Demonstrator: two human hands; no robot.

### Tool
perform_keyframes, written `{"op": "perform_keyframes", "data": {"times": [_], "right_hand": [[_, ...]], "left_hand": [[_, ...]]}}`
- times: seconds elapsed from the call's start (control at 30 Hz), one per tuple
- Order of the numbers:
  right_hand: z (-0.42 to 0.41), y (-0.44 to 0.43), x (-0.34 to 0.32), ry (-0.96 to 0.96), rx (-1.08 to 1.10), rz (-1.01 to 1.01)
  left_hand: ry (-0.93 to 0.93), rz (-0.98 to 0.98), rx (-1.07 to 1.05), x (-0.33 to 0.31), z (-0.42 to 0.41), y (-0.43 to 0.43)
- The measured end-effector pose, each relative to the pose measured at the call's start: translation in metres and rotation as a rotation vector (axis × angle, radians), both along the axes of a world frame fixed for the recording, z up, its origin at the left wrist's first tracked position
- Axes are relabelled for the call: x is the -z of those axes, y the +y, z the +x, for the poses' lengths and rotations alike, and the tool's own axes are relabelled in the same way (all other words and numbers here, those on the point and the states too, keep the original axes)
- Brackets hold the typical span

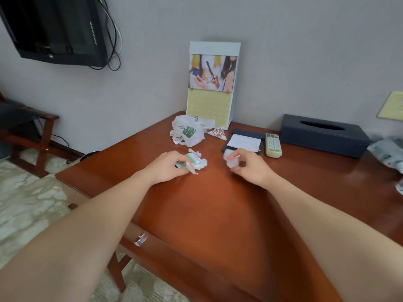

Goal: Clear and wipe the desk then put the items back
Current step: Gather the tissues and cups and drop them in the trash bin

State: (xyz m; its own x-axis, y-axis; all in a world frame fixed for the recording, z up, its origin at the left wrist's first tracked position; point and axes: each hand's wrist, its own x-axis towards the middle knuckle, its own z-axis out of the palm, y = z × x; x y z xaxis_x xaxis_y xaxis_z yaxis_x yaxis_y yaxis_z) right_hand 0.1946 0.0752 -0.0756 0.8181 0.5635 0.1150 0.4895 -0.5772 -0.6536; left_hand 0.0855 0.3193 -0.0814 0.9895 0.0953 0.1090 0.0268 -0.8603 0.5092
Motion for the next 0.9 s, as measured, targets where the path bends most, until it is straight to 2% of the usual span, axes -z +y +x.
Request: {"op": "perform_keyframes", "data": {"times": [0.13,0.3,0.43,0.57,0.7,0.77,0.9], "right_hand": [[-0.021,0.003,-0.005,0.128,-0.075,0.104],[-0.022,-0.001,-0.006,-0.026,0.086,0.151],[-0.020,0.010,0.001,-0.056,0.114,-0.058],[-0.028,0.027,0.003,-0.016,0.120,-0.130],[-0.038,0.038,0.002,-0.149,0.009,-0.359],[-0.038,0.039,0.004,-0.180,-0.034,-0.363],[-0.040,0.033,0.004,-0.120,-0.050,-0.206]], "left_hand": [[0.007,-0.121,0.079,0.001,-0.005,-0.024],[-0.058,-0.215,0.043,0.002,-0.007,-0.034],[-0.008,-0.174,-0.061,0.002,-0.007,-0.033],[0.111,-0.069,-0.098,0.008,-0.004,-0.029],[0.039,-0.012,-0.100,0.015,0.000,-0.024],[-0.004,-0.007,-0.095,0.014,0.001,-0.024],[-0.048,-0.069,-0.055,0.011,0.000,-0.030]]}}
